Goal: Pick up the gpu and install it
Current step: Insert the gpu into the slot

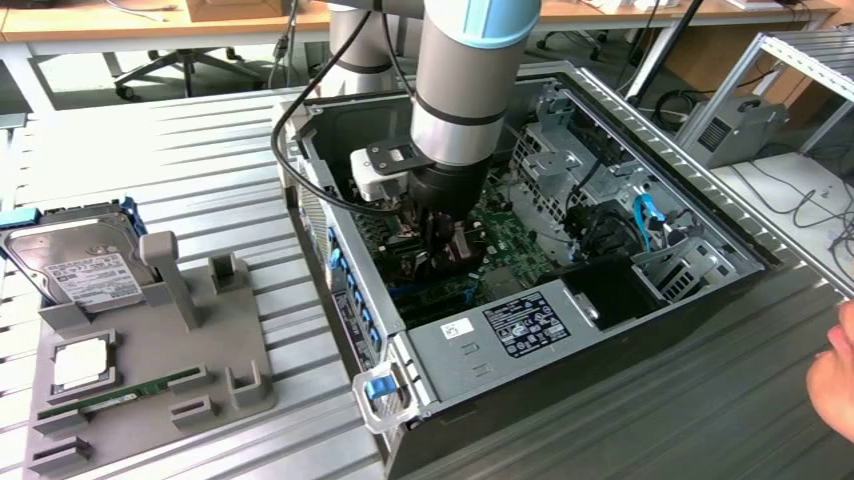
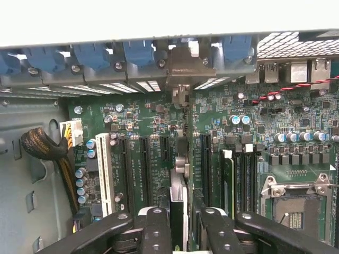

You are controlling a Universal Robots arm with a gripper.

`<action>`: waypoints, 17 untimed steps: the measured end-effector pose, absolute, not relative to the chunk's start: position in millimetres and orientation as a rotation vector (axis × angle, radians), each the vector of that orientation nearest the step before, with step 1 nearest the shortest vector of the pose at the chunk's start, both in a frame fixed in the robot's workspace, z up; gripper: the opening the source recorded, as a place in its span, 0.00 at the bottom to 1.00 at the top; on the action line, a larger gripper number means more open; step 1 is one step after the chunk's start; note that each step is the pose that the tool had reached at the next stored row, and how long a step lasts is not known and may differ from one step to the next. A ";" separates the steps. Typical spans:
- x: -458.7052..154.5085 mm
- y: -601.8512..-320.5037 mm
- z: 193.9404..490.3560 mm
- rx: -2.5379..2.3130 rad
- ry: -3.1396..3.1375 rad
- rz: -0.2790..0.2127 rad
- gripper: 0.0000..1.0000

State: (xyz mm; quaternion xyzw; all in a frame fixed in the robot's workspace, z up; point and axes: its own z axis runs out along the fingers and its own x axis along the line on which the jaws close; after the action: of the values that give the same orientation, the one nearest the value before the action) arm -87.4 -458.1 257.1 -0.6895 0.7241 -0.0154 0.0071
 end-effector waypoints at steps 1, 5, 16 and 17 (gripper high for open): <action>-87.3 -458.1 257.1 -2.157 2.264 -0.048 0.27; -87.2 -457.2 257.1 -2.163 2.258 -0.048 0.27; -87.3 -456.2 257.5 -2.178 2.243 -0.048 0.27; -87.2 -456.2 257.5 -2.178 2.243 -0.048 0.27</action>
State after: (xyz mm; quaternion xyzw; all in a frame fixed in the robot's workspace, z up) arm -87.2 -456.2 257.5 -0.6965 0.7174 -0.0154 0.0072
